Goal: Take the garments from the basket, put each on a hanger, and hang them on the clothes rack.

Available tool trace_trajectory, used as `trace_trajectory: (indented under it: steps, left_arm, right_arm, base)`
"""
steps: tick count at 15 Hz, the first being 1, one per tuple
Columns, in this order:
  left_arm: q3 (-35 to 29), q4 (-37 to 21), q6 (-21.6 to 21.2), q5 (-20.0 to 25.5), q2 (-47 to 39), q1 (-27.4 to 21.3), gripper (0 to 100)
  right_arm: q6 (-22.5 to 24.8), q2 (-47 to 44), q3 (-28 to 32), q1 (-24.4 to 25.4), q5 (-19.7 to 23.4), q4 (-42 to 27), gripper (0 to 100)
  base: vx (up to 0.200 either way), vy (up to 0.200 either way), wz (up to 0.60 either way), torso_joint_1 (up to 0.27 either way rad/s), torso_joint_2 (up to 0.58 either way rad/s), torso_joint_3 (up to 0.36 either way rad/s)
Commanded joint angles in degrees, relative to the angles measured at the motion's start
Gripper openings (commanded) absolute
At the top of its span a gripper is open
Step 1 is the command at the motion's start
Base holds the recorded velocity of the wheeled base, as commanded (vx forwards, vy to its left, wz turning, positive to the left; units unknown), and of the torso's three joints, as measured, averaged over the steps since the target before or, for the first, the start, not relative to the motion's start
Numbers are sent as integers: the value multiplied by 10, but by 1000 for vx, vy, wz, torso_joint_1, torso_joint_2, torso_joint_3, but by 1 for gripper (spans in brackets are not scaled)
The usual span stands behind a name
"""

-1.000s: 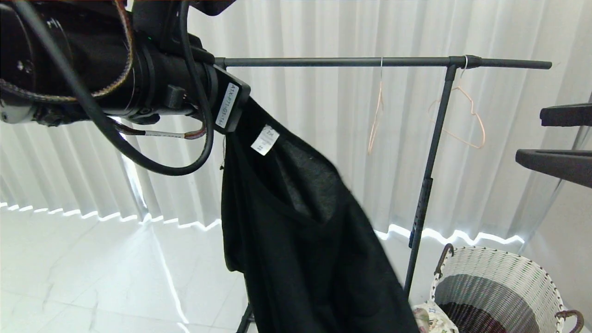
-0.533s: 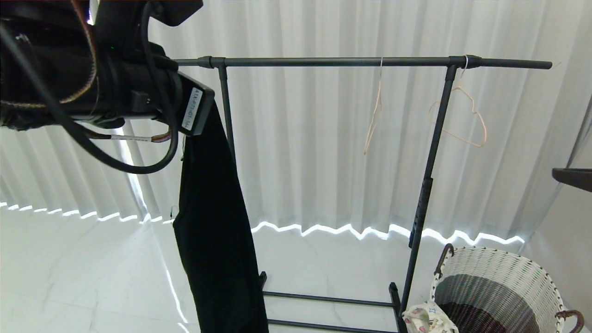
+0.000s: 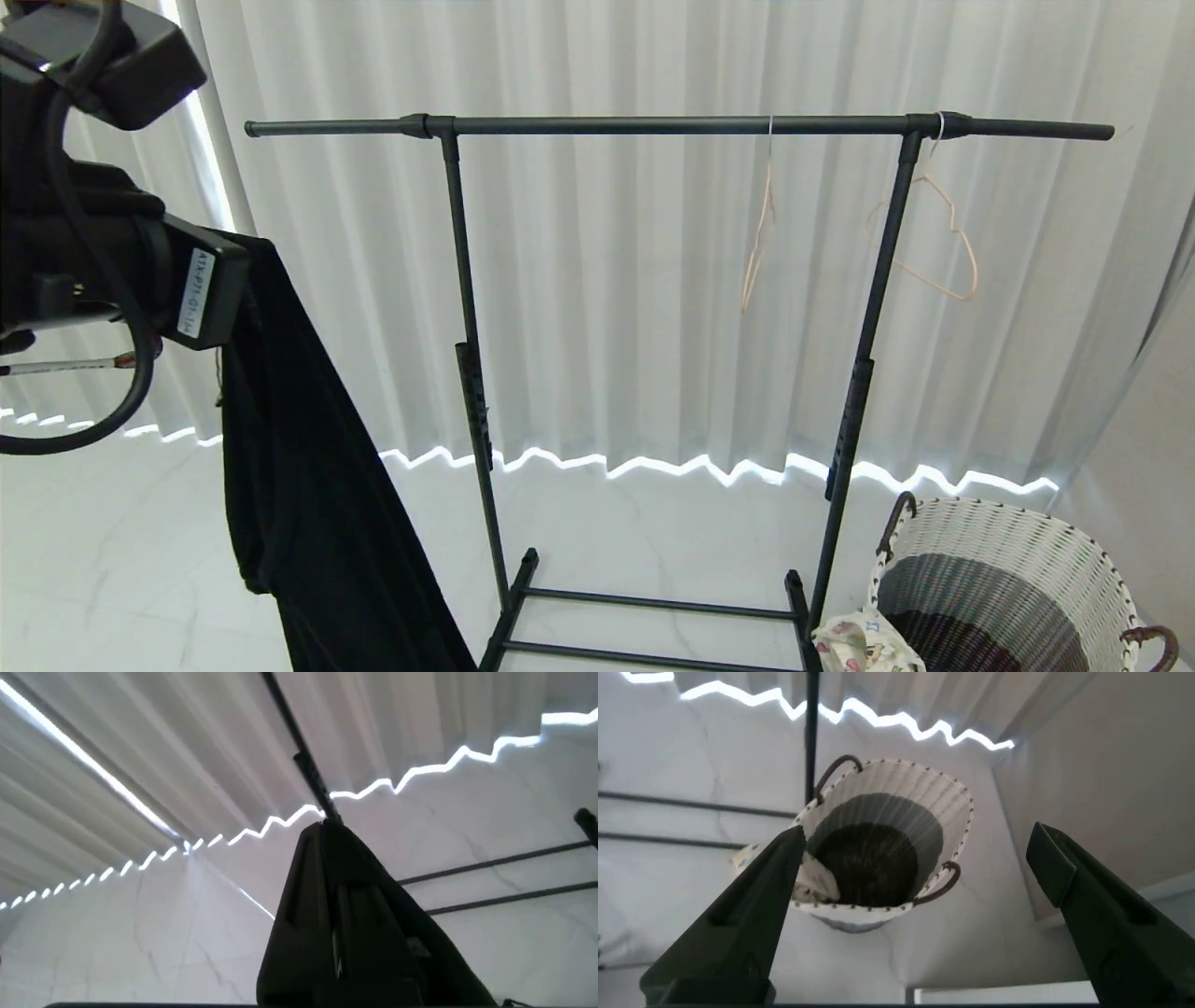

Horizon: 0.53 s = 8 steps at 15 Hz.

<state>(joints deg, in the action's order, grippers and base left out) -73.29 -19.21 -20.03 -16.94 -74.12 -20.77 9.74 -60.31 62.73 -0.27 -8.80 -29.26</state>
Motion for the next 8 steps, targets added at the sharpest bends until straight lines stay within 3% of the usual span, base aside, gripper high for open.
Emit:
trace_trajectory:
  steps: [1, 8]
  left_arm:
    - [4, 1, 3, 1, 12, 24, 0]
    - [27, 15, 15, 1, 16, 27, 0]
  right_arm:
    - [0, -5, -13, -5, -2, 11, 100]
    - [-2, -11, -16, -6, 6, 51, 100]
  base:
    - [0, 0, 0, 0, 0, 0]
    - [0, 0, 0, 15, -43, -27]
